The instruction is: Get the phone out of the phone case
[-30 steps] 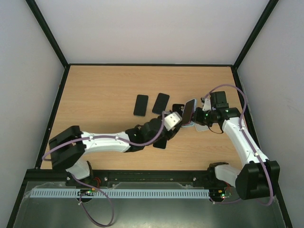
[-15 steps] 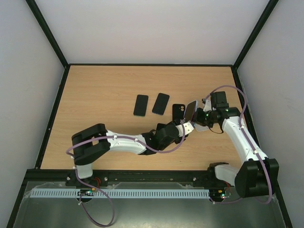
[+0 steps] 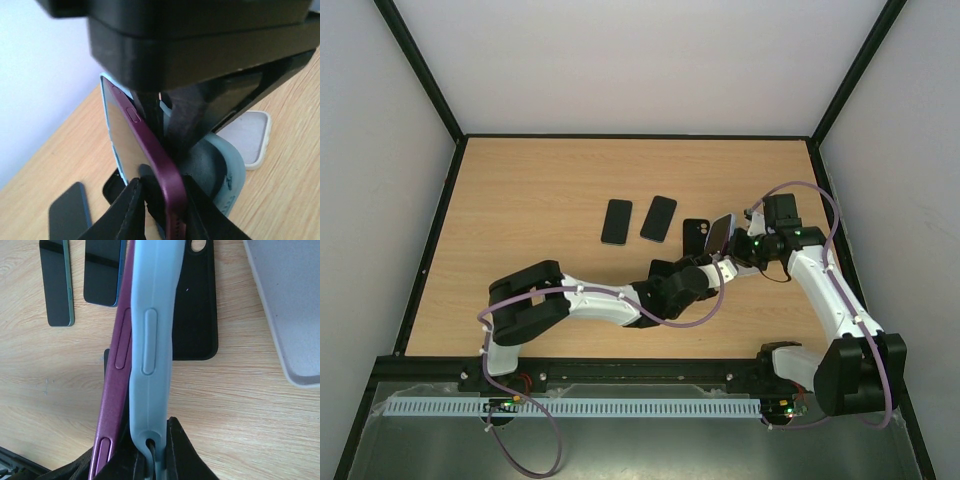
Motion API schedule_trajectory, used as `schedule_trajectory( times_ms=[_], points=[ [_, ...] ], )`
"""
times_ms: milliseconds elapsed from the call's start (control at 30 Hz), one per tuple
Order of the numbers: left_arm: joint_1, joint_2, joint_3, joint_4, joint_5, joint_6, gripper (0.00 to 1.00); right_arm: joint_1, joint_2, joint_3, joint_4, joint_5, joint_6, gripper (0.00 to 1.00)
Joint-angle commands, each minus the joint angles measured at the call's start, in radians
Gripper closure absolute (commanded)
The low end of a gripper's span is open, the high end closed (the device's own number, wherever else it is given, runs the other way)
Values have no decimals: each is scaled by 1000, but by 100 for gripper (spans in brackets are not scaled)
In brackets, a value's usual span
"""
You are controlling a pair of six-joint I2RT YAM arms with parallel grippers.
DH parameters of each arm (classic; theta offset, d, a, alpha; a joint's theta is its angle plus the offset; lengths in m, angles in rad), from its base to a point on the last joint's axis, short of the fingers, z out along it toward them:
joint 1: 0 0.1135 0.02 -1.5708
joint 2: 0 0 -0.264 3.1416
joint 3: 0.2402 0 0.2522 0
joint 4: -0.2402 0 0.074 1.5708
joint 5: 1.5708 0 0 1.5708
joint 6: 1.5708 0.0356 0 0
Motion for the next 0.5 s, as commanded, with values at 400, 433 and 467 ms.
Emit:
schedule_trajectory(
  times_ms=[400, 433, 467],
  points=[
    [-15, -93, -9, 81, -147, -22, 97, -17, -10, 33, 11, 160, 20, 98],
    [-16, -110, -13, 74, -152, -31, 97, -18, -9, 34, 12, 176, 23, 98],
    [-17, -126, -17, 67, -154, -38, 97, -19, -9, 34, 14, 197, 29, 98]
  ],
)
